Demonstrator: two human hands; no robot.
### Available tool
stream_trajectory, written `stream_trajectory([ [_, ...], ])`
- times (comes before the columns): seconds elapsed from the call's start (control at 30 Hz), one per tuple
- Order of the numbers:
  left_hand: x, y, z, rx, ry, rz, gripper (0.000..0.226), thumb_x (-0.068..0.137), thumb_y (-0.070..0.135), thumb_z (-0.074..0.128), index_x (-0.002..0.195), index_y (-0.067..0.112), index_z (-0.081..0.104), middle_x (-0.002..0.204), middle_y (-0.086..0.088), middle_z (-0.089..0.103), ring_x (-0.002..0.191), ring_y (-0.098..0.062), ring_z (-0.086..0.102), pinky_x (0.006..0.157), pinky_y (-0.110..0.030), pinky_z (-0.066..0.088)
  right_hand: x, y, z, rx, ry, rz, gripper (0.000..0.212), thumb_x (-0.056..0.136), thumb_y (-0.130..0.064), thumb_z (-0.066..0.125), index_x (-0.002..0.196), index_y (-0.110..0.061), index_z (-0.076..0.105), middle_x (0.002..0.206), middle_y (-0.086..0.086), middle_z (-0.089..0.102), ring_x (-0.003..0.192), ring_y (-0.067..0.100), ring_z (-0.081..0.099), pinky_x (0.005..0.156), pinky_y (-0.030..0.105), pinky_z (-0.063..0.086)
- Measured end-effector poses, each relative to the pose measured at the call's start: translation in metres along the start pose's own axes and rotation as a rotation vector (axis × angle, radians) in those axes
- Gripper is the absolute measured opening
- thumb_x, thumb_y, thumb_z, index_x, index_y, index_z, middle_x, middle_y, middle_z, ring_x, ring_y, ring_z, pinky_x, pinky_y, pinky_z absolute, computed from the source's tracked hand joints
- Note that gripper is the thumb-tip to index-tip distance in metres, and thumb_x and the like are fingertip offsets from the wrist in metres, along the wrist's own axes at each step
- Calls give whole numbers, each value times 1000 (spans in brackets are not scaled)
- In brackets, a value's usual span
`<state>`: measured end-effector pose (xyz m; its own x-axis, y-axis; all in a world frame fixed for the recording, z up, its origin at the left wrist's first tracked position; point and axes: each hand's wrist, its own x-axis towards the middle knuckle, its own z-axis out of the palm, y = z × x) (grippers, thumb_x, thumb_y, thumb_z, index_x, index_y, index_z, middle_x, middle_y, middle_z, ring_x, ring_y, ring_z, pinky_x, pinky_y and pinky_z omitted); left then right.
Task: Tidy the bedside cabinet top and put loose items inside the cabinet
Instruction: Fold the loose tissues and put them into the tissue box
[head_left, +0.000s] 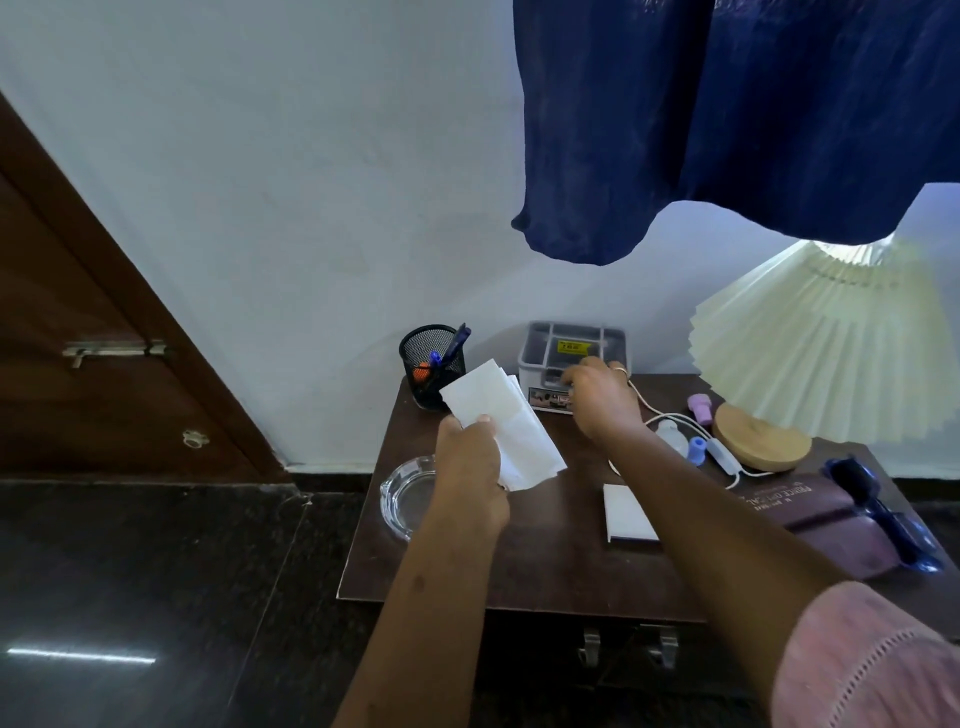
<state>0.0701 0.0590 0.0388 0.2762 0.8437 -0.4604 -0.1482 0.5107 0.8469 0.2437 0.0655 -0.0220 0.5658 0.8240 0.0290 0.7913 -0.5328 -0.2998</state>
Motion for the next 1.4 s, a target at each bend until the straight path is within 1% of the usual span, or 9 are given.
stream_trajectory([
  [0.17, 0, 2, -3, 46, 0, 13, 26, 97, 7, 39, 122, 12, 44, 97, -4, 54, 86, -19, 54, 71, -35, 48, -17, 2, -4, -19, -10, -125, 36, 90, 0, 47, 115, -19, 65, 123, 6, 58, 113, 33, 48, 90, 40, 49],
  [0.3, -4, 4, -8, 126, 11, 50, 30, 96, 7, 39, 126, 8, 44, 108, -9, 52, 92, -23, 52, 71, -34, 46, -55, -5, -2, -73, 19, -180, 34, 91, -4, 50, 114, -23, 65, 120, 2, 58, 109, 30, 48, 73, 35, 47],
  [0.4, -8, 5, -15, 146, 9, 49, 31, 96, 7, 40, 127, 7, 45, 109, -10, 53, 95, -26, 52, 79, -40, 48, -82, -11, 2, -102, 26, -183, 35, 89, -5, 52, 113, -28, 65, 114, -2, 58, 105, 27, 51, 65, 32, 41],
  [0.67, -10, 7, -25, 181, 26, 95, 24, 97, 7, 41, 120, 10, 48, 100, -6, 54, 87, -23, 52, 71, -36, 45, -104, -20, -17, -19, -86, -125, 40, 83, -5, 54, 111, -32, 63, 116, 0, 62, 109, 25, 54, 78, 32, 47],
  [0.8, -9, -1, -13, 215, 39, 195, 12, 97, 7, 42, 104, 18, 45, 93, 0, 51, 74, -10, 49, 58, -24, 42, -92, -20, -43, 289, 10, -92, 35, 81, -10, 62, 110, -27, 65, 108, 0, 67, 102, 21, 59, 83, 31, 50],
  [0.97, -5, -5, 4, 212, -150, 303, 22, 96, 7, 43, 95, 28, 50, 84, 9, 57, 72, -3, 55, 55, -22, 47, -81, -23, -48, 505, -124, -162, 35, 76, -15, 73, 109, -19, 65, 92, -11, 61, 77, 3, 54, 59, 6, 34],
  [1.13, 15, -5, -5, 205, -256, 329, 21, 95, 3, 48, 99, 23, 55, 90, 3, 62, 80, -11, 59, 63, -29, 50, -67, -14, -36, 522, -19, -100, 14, 79, -16, 69, 80, -25, 59, 76, -15, 56, 70, -1, 51, 60, 10, 34],
  [1.23, 26, -9, -7, 304, -266, 383, 25, 94, 2, 50, 116, 13, 54, 101, -3, 62, 88, -12, 60, 72, -25, 52, -58, -14, -29, 505, -16, -88, 9, 79, -16, 69, 82, -20, 62, 79, -11, 59, 71, 1, 51, 60, 9, 35],
  [1.4, 33, -20, -2, 776, -113, 581, 31, 89, 15, 57, 121, 14, 55, 106, -7, 67, 98, -26, 62, 89, -43, 50, -56, -13, -21, 412, -1, -75, 18, 77, -16, 68, 95, -18, 67, 83, -5, 62, 82, 18, 59, 69, 26, 45],
])
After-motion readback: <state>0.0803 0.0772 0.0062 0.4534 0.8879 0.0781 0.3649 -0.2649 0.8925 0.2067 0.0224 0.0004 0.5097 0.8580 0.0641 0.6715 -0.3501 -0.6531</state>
